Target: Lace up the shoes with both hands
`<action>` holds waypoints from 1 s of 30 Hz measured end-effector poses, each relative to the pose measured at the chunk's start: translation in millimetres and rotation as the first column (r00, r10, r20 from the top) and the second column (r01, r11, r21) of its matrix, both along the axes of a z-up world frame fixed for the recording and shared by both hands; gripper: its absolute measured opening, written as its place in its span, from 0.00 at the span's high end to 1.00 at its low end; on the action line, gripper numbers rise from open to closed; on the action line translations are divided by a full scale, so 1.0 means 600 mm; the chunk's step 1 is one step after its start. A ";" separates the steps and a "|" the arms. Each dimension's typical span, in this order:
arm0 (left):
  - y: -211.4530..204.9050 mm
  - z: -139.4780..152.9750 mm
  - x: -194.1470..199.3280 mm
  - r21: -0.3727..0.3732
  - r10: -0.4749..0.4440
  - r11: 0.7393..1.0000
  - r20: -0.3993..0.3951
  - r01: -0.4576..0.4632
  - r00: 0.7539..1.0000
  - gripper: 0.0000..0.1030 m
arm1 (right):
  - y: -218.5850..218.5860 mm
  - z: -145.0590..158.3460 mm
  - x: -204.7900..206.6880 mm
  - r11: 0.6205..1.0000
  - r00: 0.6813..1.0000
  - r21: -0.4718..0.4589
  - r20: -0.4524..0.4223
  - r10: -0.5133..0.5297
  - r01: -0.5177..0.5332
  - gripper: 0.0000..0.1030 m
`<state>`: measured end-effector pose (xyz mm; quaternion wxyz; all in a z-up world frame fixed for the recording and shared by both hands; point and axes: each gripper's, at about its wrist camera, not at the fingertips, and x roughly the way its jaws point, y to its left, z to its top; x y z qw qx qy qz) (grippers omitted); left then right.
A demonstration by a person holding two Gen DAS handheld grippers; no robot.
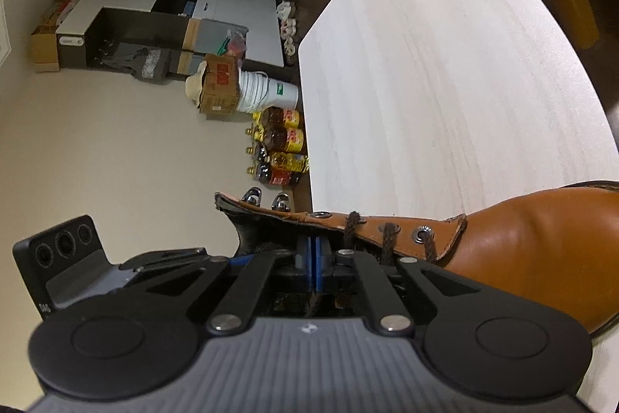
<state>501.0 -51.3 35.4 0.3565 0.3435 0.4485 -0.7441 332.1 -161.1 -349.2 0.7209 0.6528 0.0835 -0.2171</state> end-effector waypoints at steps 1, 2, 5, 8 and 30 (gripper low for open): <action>0.003 -0.002 -0.005 0.002 -0.017 1.000 0.005 0.017 1.000 0.93 | 0.002 -0.001 0.001 1.000 1.000 0.009 -0.003 0.004 -0.004 0.97; 0.005 -0.004 -0.010 0.004 -0.032 0.999 0.011 0.032 0.999 0.93 | 0.001 -0.005 0.000 0.999 1.000 0.033 0.003 0.011 -0.011 0.97; 0.005 -0.007 -0.016 0.008 -0.037 0.999 0.014 0.037 0.999 0.93 | -0.004 -0.013 -0.004 0.997 1.000 0.069 0.019 0.016 -0.017 0.97; 0.002 -0.006 -0.017 0.006 -0.030 1.000 0.013 0.030 0.999 0.93 | -0.010 -0.020 -0.006 0.995 0.999 0.094 0.037 0.011 -0.015 0.97; 0.012 -0.015 -0.082 -0.044 -0.064 0.996 0.244 0.077 0.968 0.99 | 0.027 -0.029 -0.018 0.997 0.996 -0.034 0.047 -0.073 0.074 0.97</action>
